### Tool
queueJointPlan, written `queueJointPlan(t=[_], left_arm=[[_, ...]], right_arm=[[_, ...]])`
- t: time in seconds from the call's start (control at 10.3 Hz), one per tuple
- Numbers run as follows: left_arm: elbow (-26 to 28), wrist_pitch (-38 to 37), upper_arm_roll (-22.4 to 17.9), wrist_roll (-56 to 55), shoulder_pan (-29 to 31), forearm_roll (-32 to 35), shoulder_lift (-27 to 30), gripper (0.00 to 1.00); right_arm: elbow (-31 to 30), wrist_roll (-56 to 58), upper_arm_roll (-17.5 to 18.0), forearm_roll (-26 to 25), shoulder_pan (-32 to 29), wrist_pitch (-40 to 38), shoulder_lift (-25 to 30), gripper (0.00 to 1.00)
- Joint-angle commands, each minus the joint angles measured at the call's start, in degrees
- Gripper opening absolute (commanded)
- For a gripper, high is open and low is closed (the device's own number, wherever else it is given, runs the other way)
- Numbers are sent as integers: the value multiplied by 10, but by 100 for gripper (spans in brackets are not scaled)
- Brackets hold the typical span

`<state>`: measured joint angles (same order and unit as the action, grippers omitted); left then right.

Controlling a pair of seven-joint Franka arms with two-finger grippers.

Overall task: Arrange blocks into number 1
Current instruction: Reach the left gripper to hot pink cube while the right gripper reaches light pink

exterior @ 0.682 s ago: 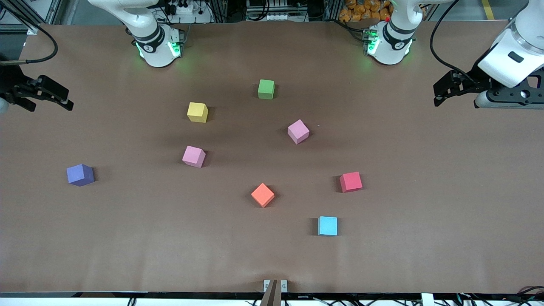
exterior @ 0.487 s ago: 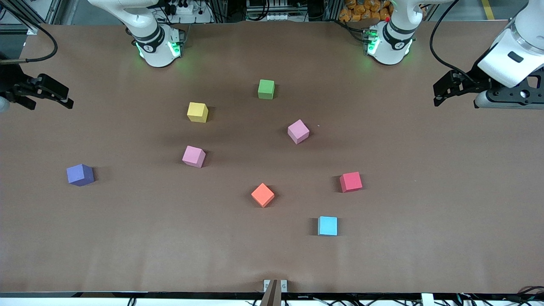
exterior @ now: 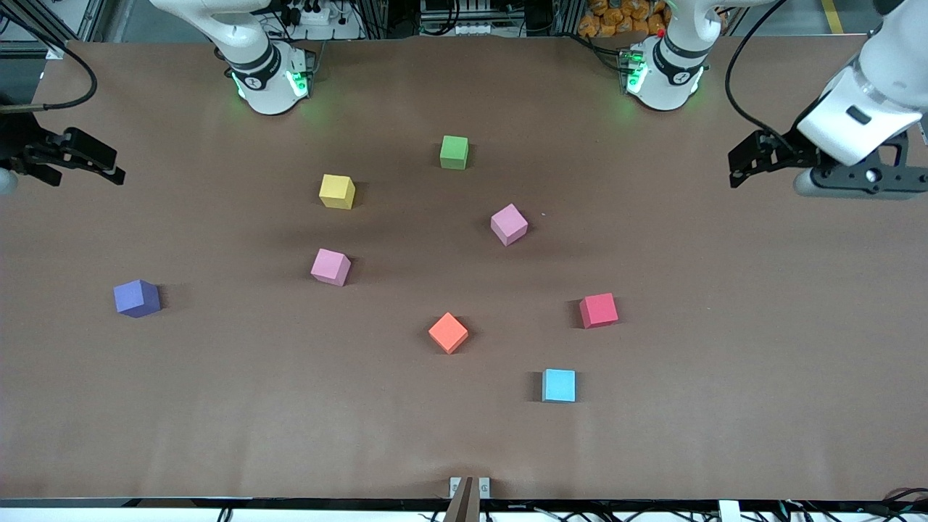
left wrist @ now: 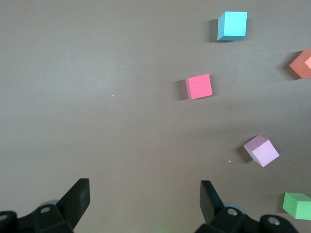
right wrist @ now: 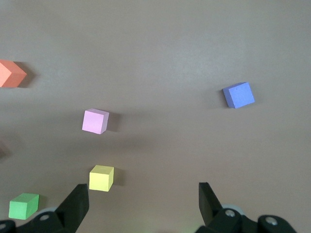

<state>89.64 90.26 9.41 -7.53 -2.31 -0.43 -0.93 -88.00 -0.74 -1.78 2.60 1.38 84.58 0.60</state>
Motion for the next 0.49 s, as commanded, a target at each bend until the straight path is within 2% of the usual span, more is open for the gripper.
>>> queueJointPlan(t=[0.0, 0.19, 0.39], left_arm=[[5, 38, 13, 4, -7, -6, -38, 100], [7, 70, 40, -32, -9, -5, -86, 100], [7, 107, 59, -97, -22, 7, -137, 100]], right_arm=[[-18, 7, -1, 0, 1, 0, -13, 100], [-37, 6, 1, 6, 3, 6, -45, 100], [-72, -10, 36, 8, 3, 48, -73, 100]])
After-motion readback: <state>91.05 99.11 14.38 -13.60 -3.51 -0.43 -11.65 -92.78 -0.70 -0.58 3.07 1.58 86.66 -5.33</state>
